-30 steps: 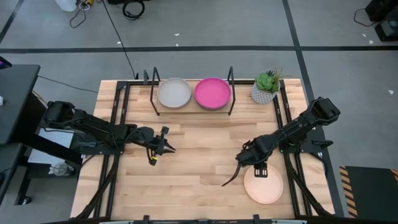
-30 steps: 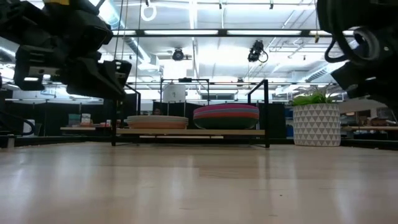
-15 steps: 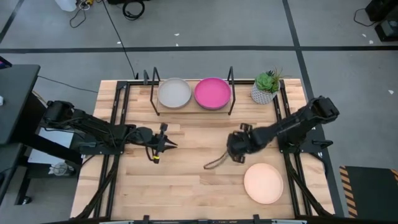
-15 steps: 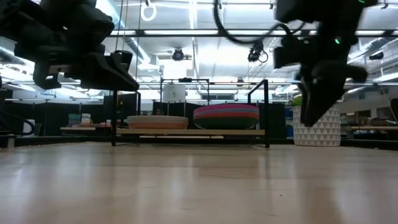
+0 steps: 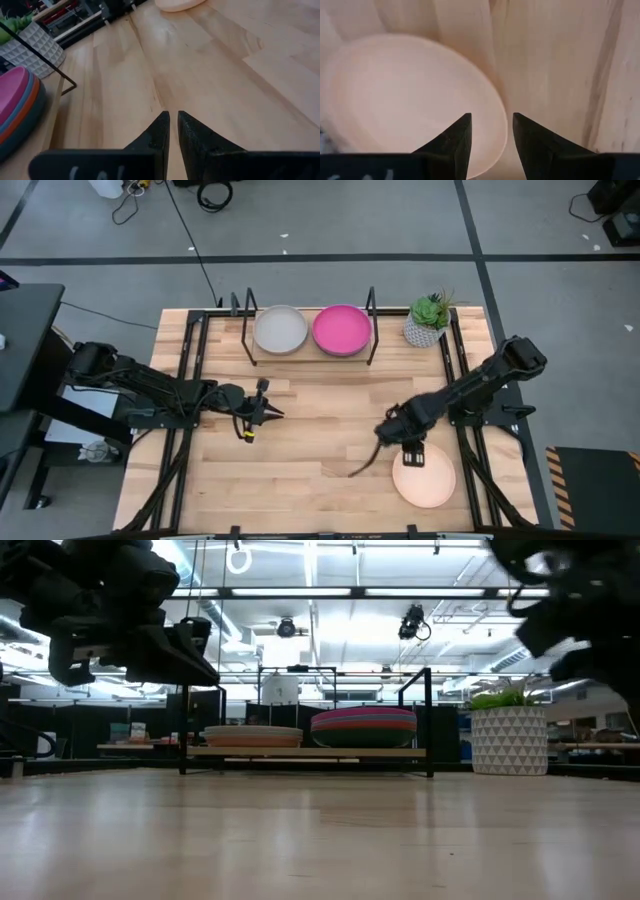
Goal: Place and stack plates onto a shelf
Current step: Stack the light orange plate on top of the gray plate on the shelf
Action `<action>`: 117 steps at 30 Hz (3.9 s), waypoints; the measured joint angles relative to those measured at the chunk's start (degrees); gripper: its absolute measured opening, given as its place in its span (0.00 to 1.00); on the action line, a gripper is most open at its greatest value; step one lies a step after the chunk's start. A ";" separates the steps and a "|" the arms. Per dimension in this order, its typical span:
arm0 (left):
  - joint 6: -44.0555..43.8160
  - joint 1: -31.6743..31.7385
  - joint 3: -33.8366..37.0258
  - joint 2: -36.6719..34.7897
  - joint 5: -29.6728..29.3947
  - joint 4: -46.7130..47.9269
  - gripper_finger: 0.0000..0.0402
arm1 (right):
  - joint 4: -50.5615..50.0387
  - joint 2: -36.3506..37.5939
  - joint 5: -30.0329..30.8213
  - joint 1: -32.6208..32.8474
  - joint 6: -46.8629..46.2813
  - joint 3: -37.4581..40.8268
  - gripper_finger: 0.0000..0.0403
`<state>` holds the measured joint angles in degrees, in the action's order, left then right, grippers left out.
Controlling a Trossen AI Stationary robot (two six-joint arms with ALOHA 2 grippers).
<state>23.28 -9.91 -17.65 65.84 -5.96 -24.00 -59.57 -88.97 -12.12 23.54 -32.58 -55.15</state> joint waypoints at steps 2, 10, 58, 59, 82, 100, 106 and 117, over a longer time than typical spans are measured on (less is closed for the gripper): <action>0.36 -0.02 0.00 0.00 -0.02 0.14 0.11 | -0.41 0.00 2.43 2.49 -2.14 0.80 0.37; -4.79 -0.32 0.00 0.00 -0.02 4.19 0.11 | 0.26 0.02 -1.55 10.92 -13.43 5.24 0.39; 1.37 -0.61 -0.04 0.55 1.73 -7.57 0.11 | 19.76 0.00 18.07 -3.18 5.03 -0.70 0.38; 1.35 -0.61 -0.04 0.55 1.73 -7.53 0.11 | 20.22 0.00 15.86 -2.36 3.49 -0.75 0.38; -2.42 2.84 -0.07 0.55 -4.33 -12.18 0.31 | 17.53 0.00 16.57 12.43 -13.29 1.81 0.58; -0.78 2.93 -0.07 0.55 -2.78 -12.95 0.35 | 7.00 -14.50 14.64 13.10 -4.51 -6.99 0.48; -3.66 2.95 -0.13 2.43 2.80 -12.03 0.35 | 5.55 -16.39 13.53 13.10 -1.34 -7.65 0.35; 0.79 -0.28 -7.43 8.75 2.51 -3.12 0.43 | 5.07 -15.23 12.49 11.46 6.98 -12.02 0.03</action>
<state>24.06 -10.19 -25.08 74.60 -3.45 -27.12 -54.50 -104.20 0.37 35.00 -25.61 -67.17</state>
